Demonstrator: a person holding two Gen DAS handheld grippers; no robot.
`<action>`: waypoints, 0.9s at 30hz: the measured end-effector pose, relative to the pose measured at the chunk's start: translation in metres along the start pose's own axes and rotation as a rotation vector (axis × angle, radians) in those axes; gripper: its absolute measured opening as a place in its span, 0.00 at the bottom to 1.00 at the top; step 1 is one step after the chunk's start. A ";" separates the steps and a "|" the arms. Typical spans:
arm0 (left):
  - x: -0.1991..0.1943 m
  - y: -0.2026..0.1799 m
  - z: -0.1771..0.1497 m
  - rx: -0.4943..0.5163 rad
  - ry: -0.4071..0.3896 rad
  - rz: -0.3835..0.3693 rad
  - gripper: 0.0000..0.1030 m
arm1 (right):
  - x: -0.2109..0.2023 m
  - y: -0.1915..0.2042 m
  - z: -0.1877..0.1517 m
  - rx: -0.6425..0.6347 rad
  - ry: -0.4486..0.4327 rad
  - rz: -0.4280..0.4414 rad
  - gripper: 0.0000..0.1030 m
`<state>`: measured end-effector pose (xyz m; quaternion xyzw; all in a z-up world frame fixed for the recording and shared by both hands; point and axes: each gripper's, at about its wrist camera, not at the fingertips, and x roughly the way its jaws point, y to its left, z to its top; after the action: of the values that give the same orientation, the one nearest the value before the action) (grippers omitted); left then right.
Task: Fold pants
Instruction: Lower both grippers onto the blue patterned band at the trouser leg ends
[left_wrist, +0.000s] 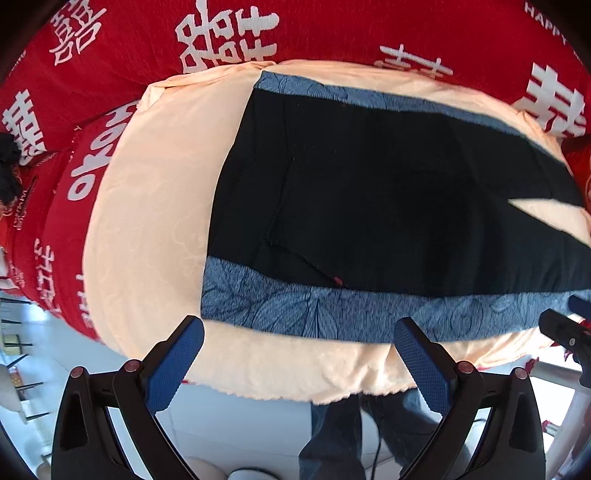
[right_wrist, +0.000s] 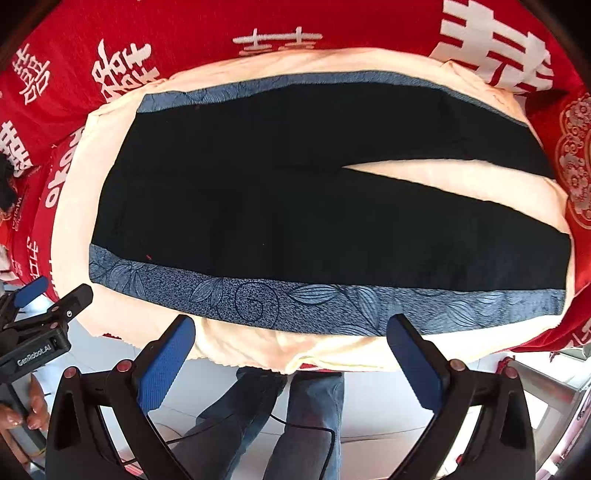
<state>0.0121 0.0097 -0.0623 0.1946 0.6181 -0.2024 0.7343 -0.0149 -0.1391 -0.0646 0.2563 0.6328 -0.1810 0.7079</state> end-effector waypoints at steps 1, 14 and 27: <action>0.002 0.003 0.001 -0.008 -0.014 -0.017 1.00 | 0.004 -0.001 0.001 0.011 -0.007 0.036 1.00; 0.068 0.063 -0.018 -0.293 -0.010 -0.420 1.00 | 0.112 -0.008 -0.031 0.275 0.135 0.837 0.53; 0.109 0.064 -0.051 -0.363 0.081 -0.508 1.00 | 0.167 -0.017 -0.041 0.512 0.049 0.958 0.10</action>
<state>0.0206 0.0845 -0.1762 -0.0924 0.7015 -0.2576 0.6580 -0.0349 -0.1169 -0.2346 0.6844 0.3969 0.0196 0.6112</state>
